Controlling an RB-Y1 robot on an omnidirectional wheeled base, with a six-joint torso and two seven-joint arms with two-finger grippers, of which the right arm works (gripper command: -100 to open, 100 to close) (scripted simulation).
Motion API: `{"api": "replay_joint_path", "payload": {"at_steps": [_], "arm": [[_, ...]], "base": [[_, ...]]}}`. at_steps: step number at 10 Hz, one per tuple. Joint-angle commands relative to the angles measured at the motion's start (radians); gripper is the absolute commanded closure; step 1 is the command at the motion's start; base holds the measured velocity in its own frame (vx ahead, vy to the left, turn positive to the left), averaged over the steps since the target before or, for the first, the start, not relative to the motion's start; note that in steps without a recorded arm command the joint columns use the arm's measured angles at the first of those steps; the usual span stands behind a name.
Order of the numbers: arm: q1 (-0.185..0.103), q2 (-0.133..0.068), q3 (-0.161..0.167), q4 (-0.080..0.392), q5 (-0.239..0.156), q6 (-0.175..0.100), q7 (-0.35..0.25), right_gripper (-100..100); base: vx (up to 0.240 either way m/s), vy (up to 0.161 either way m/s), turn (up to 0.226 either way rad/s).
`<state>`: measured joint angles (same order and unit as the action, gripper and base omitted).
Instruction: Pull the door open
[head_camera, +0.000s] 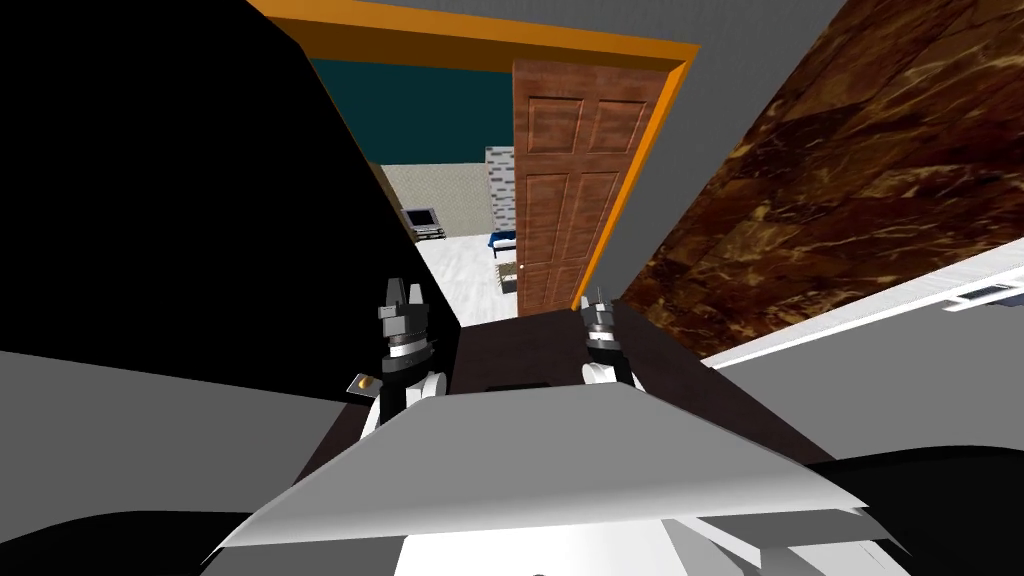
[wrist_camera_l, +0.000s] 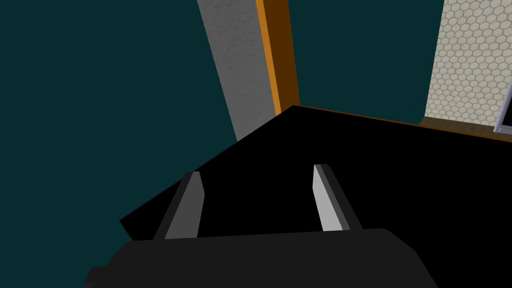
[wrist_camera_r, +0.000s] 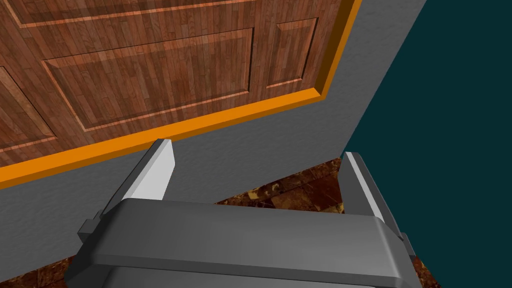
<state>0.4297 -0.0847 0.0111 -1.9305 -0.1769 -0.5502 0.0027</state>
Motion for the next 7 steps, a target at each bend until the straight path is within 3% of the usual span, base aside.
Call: {"api": "replay_joint_path", "payload": {"at_steps": [1, 7], "arm": [[-0.003, -0.005, 0.005, 0.030, -0.004, -0.011, 0.001, -100], [-0.039, -0.038, 0.010, 0.174, -0.032, -0.047, -0.003, -100]], "base": [[0.095, 0.021, 0.073], [0.124, 0.015, 0.088]]}}
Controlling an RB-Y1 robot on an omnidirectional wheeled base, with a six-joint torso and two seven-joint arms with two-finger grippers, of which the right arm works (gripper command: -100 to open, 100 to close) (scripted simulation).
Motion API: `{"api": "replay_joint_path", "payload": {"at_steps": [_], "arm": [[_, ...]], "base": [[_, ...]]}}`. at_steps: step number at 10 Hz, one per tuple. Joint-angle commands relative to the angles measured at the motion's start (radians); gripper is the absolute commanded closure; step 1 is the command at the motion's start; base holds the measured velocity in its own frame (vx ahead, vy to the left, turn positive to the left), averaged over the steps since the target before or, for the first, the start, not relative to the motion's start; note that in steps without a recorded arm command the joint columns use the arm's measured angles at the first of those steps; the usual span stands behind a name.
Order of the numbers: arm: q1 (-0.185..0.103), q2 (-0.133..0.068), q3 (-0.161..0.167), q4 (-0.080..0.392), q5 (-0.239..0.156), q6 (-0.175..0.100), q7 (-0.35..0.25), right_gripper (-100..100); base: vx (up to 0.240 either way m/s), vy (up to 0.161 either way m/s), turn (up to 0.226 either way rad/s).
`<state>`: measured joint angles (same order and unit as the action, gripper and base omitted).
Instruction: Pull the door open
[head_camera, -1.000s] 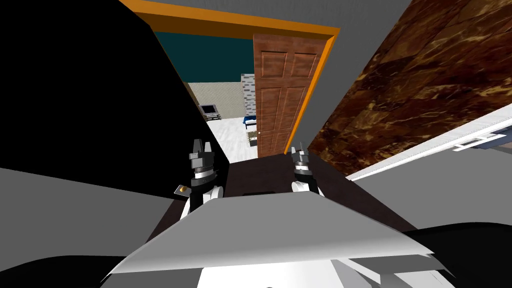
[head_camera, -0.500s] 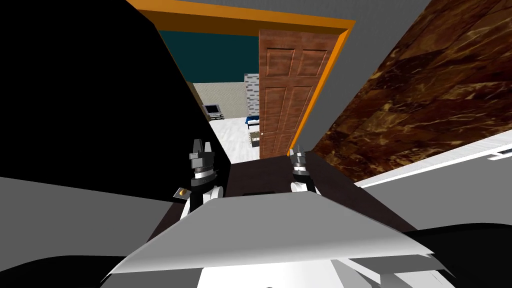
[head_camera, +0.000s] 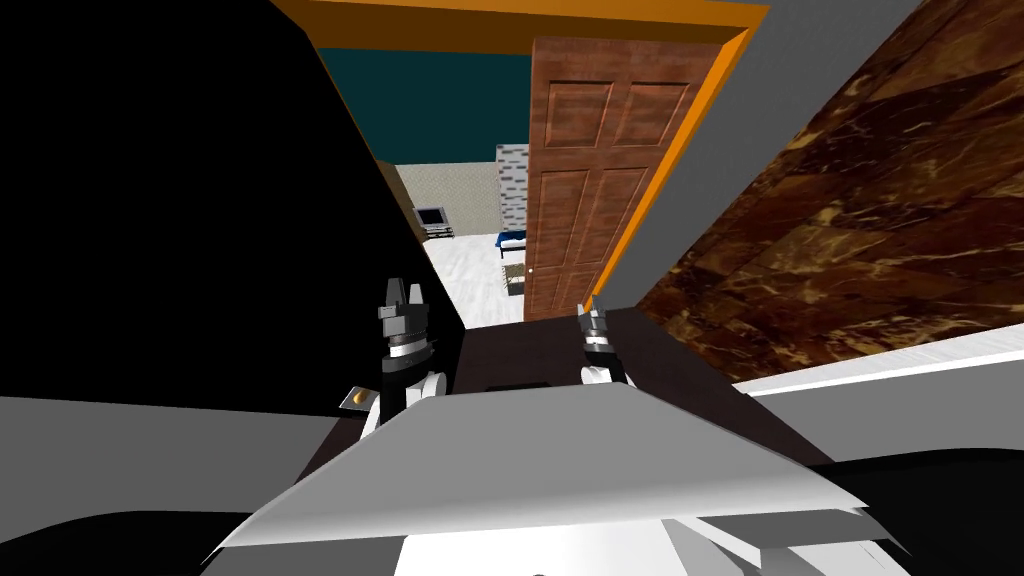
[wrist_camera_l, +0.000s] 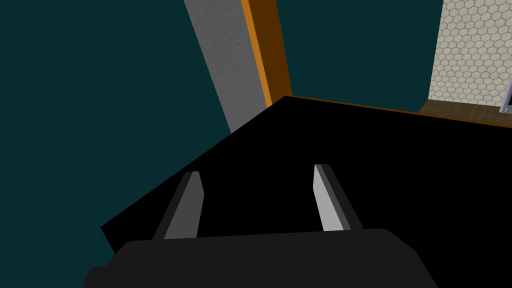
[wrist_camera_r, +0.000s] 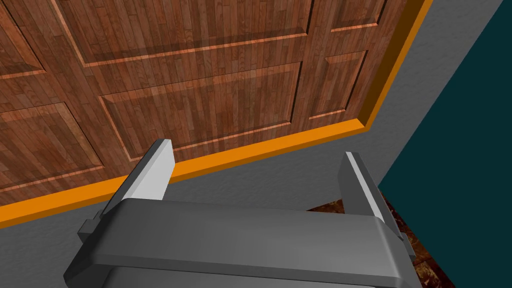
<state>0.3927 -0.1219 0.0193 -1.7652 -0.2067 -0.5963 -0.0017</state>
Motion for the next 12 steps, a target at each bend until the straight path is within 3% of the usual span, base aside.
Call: {"api": "replay_joint_path", "payload": {"at_steps": [1, 12], "arm": [[-0.007, -0.005, 0.003, 0.031, -0.006, -0.006, 0.001, -100], [-0.067, -0.054, 0.012, 0.274, -0.052, -0.067, -0.004, -100]], "base": [[0.098, 0.012, 0.085], [0.101, 0.011, 0.080]]}}
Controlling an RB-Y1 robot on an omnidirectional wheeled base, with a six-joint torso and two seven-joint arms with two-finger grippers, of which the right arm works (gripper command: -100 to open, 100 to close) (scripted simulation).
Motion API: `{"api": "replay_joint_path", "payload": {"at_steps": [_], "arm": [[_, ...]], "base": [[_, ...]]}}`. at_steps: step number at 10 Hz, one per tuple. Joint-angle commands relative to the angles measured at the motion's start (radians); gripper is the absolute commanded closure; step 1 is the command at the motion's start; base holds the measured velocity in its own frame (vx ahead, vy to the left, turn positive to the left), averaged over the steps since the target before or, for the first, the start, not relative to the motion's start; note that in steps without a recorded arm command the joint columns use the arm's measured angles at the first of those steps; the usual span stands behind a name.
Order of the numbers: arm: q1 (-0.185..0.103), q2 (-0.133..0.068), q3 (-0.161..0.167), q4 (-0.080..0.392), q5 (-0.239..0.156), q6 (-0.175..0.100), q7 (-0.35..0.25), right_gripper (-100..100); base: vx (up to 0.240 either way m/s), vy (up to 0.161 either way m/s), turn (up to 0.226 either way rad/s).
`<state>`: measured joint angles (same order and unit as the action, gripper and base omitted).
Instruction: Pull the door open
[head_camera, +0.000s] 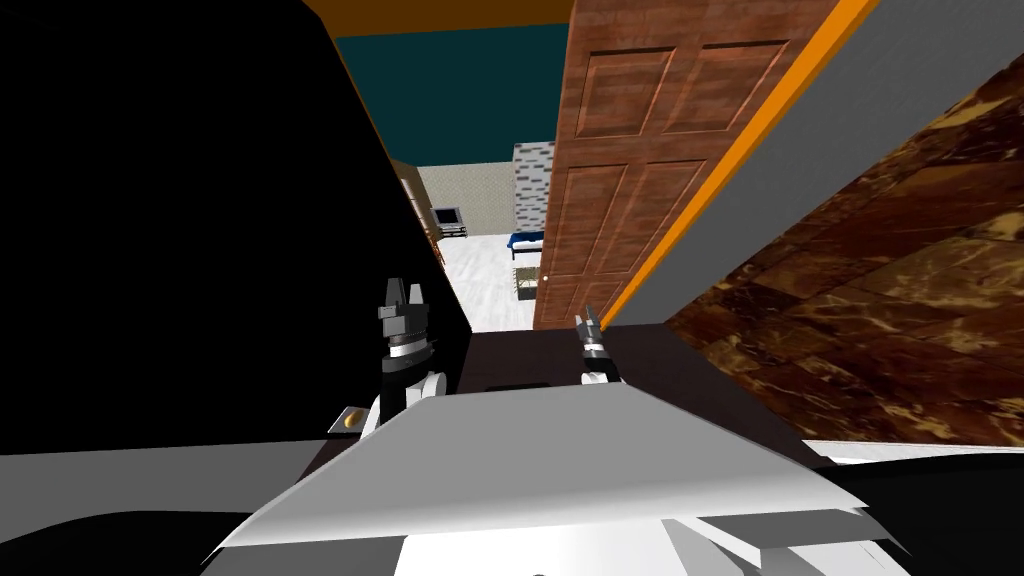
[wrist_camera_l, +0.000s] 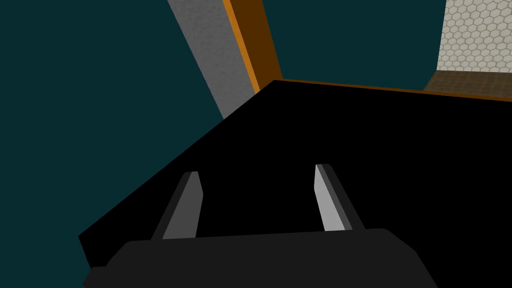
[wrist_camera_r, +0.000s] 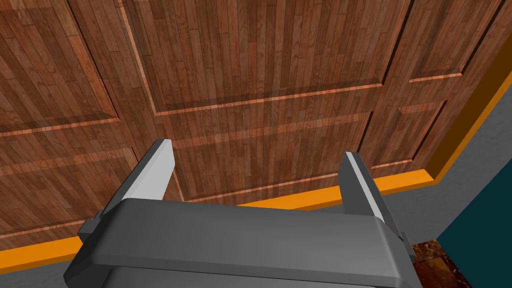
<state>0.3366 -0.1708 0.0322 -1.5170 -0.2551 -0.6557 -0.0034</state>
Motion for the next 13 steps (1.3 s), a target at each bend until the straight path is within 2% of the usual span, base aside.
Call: {"api": "replay_joint_path", "payload": {"at_steps": [1, 9, 10, 13], "arm": [[-0.016, -0.010, 0.000, 0.048, -0.008, -0.014, -0.003, -100], [-0.058, -0.041, 0.006, 0.218, -0.040, -0.056, -0.007, -100], [-0.068, -0.049, 0.008, 0.258, -0.048, -0.067, -0.008, -100], [-0.082, -0.059, 0.010, 0.316, -0.059, -0.081, -0.009, -100]], "base": [[0.117, 0.000, 0.081], [0.104, -0.002, 0.078], [0.134, 0.005, 0.156], [0.126, -0.010, 0.068]]}}
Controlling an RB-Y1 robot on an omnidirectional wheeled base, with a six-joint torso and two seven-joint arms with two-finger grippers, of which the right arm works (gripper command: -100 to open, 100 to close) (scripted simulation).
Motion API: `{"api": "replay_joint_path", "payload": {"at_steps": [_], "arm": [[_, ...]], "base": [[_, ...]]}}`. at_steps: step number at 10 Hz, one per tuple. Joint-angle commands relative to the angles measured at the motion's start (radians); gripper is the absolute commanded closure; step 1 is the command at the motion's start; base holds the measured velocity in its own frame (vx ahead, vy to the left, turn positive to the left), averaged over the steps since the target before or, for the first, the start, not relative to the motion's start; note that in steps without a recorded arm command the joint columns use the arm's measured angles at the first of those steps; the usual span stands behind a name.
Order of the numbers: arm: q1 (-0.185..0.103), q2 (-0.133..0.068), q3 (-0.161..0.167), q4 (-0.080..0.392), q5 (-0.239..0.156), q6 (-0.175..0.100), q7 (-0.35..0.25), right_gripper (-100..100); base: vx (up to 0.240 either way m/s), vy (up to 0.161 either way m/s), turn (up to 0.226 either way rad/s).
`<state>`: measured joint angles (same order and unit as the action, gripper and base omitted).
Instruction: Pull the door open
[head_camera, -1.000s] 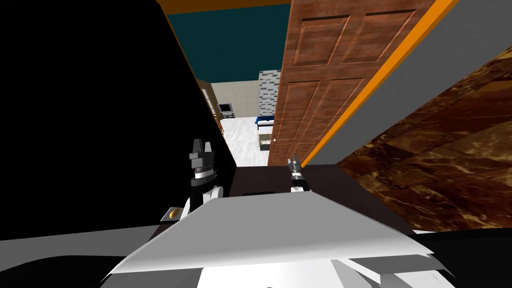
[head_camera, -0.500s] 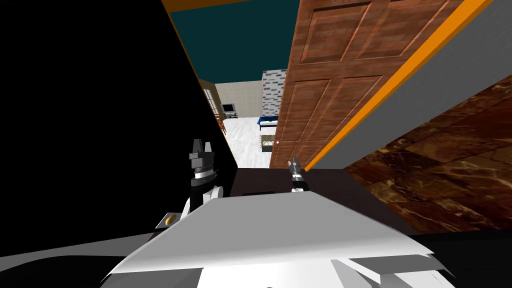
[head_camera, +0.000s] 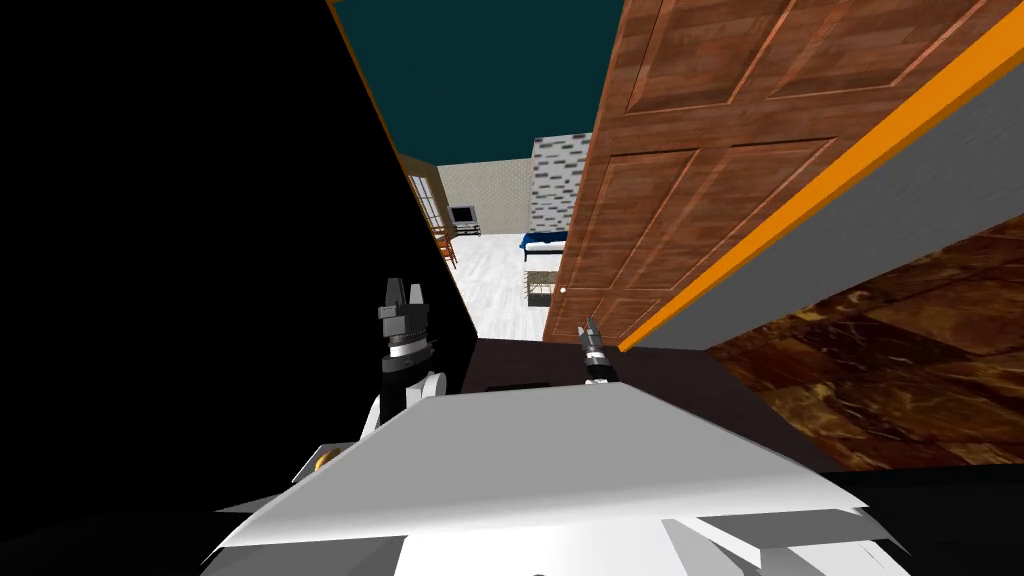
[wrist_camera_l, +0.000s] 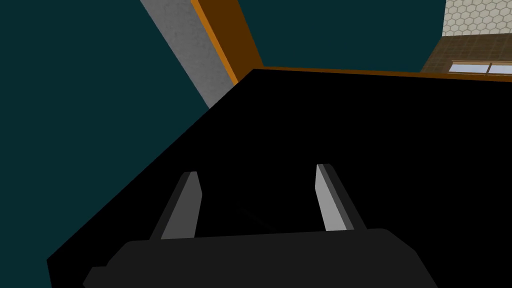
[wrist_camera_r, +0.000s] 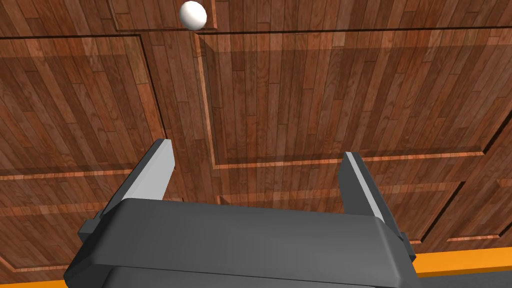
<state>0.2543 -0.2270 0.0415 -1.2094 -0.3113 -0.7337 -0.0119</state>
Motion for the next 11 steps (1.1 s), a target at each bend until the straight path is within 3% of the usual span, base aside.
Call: {"api": "replay_joint_path", "payload": {"at_steps": [1, 11], "arm": [[-0.008, -0.009, 0.002, 0.045, -0.009, -0.012, -0.002, -100], [-0.058, -0.044, 0.010, 0.247, -0.048, -0.063, -0.006, -100]], "base": [[0.130, -0.015, 0.116], [0.134, -0.026, 0.077]]}}
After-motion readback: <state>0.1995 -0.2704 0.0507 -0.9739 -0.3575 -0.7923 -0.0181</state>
